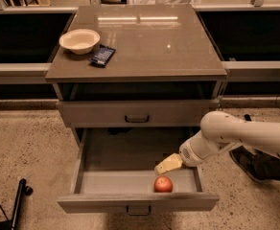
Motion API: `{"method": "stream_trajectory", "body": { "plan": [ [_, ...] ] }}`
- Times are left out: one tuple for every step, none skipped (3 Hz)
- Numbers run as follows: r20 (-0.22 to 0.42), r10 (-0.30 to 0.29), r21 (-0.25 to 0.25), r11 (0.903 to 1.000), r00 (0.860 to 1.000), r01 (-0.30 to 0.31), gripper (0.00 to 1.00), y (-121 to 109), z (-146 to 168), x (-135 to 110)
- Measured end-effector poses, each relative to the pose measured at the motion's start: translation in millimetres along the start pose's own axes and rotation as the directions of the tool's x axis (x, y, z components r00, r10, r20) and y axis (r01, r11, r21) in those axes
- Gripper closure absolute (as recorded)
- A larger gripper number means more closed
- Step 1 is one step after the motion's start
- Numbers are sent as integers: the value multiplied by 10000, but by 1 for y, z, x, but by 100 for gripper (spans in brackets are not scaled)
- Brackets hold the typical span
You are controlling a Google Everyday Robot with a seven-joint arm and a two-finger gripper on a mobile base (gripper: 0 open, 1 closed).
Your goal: Pick apple from middle drawer and place on counter
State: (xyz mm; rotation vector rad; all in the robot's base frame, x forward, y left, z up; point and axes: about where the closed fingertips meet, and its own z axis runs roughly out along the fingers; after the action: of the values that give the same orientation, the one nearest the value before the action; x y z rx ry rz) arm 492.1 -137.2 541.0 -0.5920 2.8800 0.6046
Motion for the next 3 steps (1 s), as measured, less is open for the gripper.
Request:
{"method": "stream_trajectory", "body": {
  "plan": [
    [-154,788,-158,9967,9968,-791,0,-18,27,-4],
    [-593,2323,122,9727,9708,-2319,0,-52,88,2],
    [-900,3342,339,9425,9382,-3324,0,-69,135,13]
  ]
}}
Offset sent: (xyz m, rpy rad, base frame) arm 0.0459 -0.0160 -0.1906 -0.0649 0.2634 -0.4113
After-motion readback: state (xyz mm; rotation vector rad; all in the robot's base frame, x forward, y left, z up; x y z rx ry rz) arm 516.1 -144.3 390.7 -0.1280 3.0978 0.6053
